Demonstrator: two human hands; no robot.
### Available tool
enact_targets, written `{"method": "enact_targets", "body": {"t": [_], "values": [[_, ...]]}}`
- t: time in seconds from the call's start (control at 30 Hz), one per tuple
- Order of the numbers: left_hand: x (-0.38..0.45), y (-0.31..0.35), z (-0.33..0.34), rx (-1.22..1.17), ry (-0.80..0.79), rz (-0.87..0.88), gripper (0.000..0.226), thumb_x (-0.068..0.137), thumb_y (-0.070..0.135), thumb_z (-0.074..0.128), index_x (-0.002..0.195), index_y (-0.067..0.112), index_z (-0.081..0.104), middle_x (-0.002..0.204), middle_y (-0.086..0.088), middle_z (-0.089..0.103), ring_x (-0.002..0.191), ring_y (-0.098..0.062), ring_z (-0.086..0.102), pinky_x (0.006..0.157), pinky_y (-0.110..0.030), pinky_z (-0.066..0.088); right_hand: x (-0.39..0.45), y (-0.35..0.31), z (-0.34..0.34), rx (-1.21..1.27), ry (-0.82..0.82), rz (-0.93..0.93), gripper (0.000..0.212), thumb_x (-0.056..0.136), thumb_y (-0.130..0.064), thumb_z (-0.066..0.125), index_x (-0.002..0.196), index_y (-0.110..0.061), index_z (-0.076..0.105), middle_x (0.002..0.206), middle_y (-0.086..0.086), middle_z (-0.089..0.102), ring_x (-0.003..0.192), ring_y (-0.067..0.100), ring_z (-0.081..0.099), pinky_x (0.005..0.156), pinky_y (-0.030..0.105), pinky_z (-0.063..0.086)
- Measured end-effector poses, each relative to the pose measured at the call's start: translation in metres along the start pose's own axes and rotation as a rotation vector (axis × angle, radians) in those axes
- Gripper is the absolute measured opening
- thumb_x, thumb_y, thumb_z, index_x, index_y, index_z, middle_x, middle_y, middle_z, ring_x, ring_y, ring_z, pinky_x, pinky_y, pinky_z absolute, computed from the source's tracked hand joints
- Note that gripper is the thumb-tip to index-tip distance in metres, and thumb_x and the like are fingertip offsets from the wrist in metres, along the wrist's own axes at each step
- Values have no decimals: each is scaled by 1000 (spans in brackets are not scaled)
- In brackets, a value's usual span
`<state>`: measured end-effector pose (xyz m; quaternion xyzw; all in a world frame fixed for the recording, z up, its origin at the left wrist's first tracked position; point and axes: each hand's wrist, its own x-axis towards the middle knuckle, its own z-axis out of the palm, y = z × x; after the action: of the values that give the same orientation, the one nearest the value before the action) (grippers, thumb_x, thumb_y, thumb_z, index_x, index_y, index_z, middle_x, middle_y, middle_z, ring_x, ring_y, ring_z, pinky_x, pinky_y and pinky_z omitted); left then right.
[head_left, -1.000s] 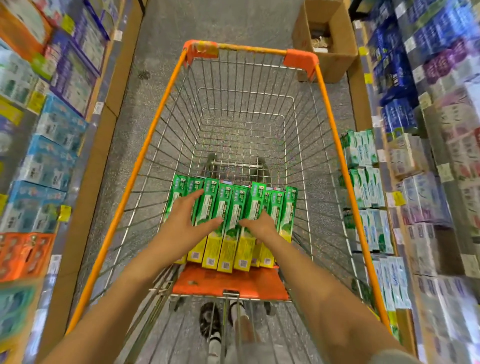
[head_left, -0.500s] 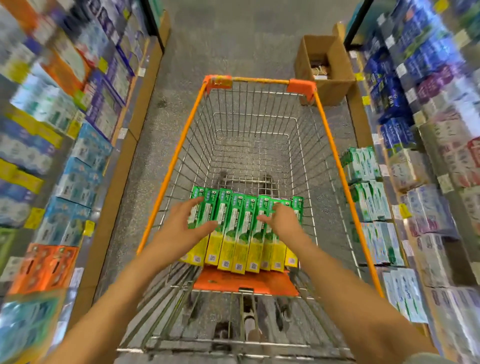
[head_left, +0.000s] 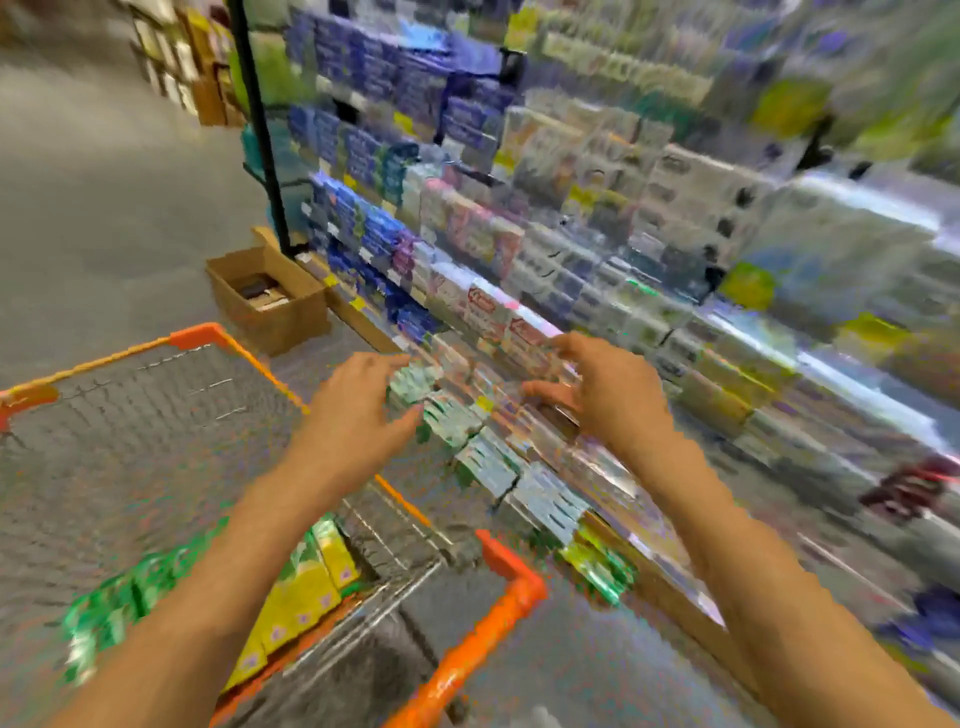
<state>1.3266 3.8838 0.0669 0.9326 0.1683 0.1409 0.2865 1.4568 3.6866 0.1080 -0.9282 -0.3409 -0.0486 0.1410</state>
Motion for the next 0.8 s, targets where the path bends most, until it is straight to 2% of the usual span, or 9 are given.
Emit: {"method": "enact_targets", "body": {"t": [0.07,0.13,0.23,0.37,0.53,0.63,0.73,0.8], "values": [[17,37,25,11,-63,91,53,88,38,58,134,15,46,128,-10,49,122,-28,42,96,-38,37,-26,46,-22,-1,62,118,61,78,-55,64,126,-18,56,122,4,63,110,26,59,82,35,46],[36,77,57,1,-115,192,57,86,41,57,134,12,47,128,-13,50,122,-29,43,98,-37,35,-53,91,-38,-5,110,218,60,76,-57,63,123,-18,58,119,4,65,108,27,60,81,36,46],[55,141,113,-19,-239,275,52,90,30,59,138,16,43,134,-11,45,125,-28,40,102,-40,35,-90,156,-52,-31,138,353,71,71,-65,56,119,-13,59,116,6,66,107,28,61,82,38,49],[77,210,199,18,-369,423,49,93,30,55,138,17,41,135,-7,43,123,-25,42,96,-37,38,-122,246,-53,-87,143,458,61,79,-53,64,124,-12,59,120,6,65,110,27,60,82,36,49],[115,272,292,119,-484,440,51,94,35,51,140,18,37,138,-5,41,125,-25,41,95,-38,41,-112,345,-48,-109,31,502,60,84,-56,56,133,-23,51,126,-1,61,113,20,58,84,33,48],[138,290,332,139,-546,428,52,94,34,52,141,16,38,138,-7,42,126,-26,39,98,-41,40,-100,387,-47,-84,3,534,63,86,-52,57,137,-17,46,129,3,60,114,22,57,87,34,46],[154,288,366,174,-582,428,52,94,34,53,141,16,39,138,-8,43,123,-27,43,98,-40,40,-91,421,-26,-34,3,546,55,85,-49,61,125,-11,56,118,9,64,107,27,60,82,37,49],[162,281,390,197,-638,399,52,95,34,51,142,17,37,139,-8,42,121,-29,45,97,-40,40,-87,441,-2,16,-34,572,55,85,-49,62,124,-10,56,118,9,65,106,29,61,80,37,48]]}}
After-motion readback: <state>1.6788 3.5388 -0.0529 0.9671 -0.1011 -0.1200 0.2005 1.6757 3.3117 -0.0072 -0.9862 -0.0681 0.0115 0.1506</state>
